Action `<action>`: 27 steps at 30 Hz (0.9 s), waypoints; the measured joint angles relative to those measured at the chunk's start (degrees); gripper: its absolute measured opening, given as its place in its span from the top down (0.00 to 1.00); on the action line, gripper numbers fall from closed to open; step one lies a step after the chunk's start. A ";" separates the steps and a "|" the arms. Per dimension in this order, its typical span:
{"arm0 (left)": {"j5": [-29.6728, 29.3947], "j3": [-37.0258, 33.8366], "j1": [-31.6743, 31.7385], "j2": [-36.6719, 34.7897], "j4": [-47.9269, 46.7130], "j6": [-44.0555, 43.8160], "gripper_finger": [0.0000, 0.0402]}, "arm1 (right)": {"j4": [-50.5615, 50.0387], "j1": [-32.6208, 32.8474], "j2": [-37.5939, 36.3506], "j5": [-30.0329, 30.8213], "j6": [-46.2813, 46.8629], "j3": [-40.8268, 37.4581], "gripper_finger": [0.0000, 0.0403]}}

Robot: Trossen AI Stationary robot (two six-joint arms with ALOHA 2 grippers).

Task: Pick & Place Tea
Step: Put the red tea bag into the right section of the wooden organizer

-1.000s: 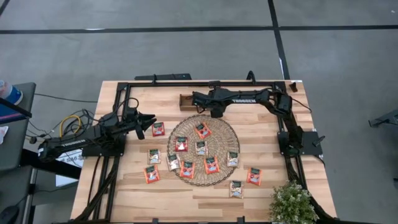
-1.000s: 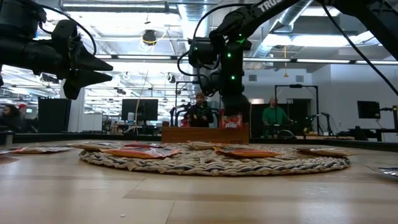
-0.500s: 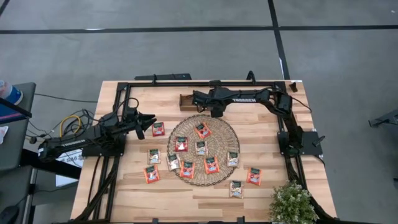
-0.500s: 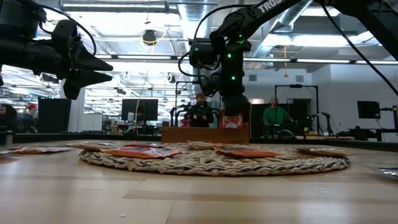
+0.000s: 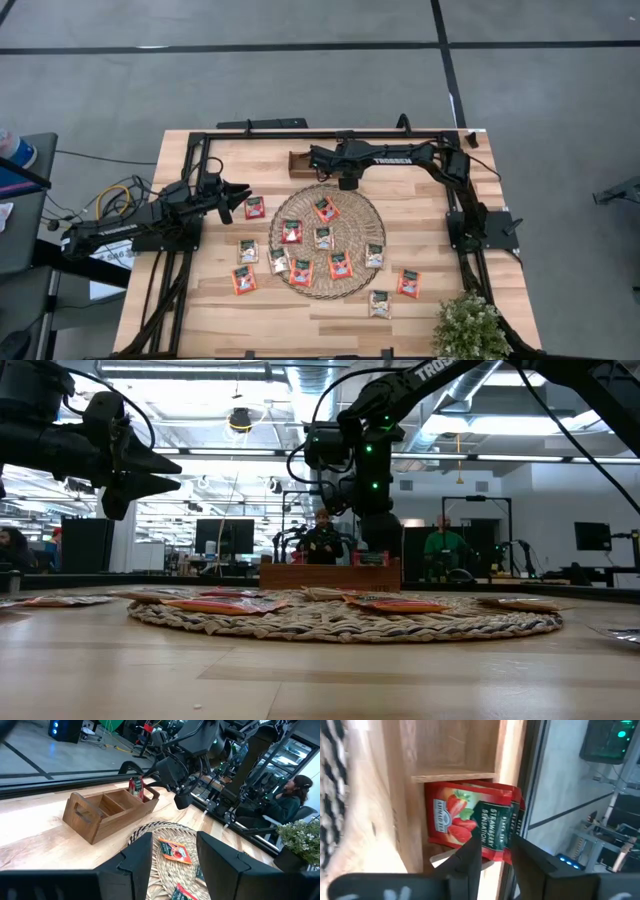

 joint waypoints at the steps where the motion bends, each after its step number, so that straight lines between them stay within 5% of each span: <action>1: 0.00 0.00 0.01 0.00 0.00 0.00 0.64 | -0.02 0.02 0.00 0.66 0.00 0.01 0.75; 15: -0.01 0.00 0.01 0.00 0.00 0.00 0.64 | -19.47 -0.08 0.00 5.75 6.36 14.65 0.75; 27: 0.00 0.00 -0.01 -0.02 0.42 0.00 0.64 | -26.86 -5.47 -17.30 -12.03 14.40 11.64 0.81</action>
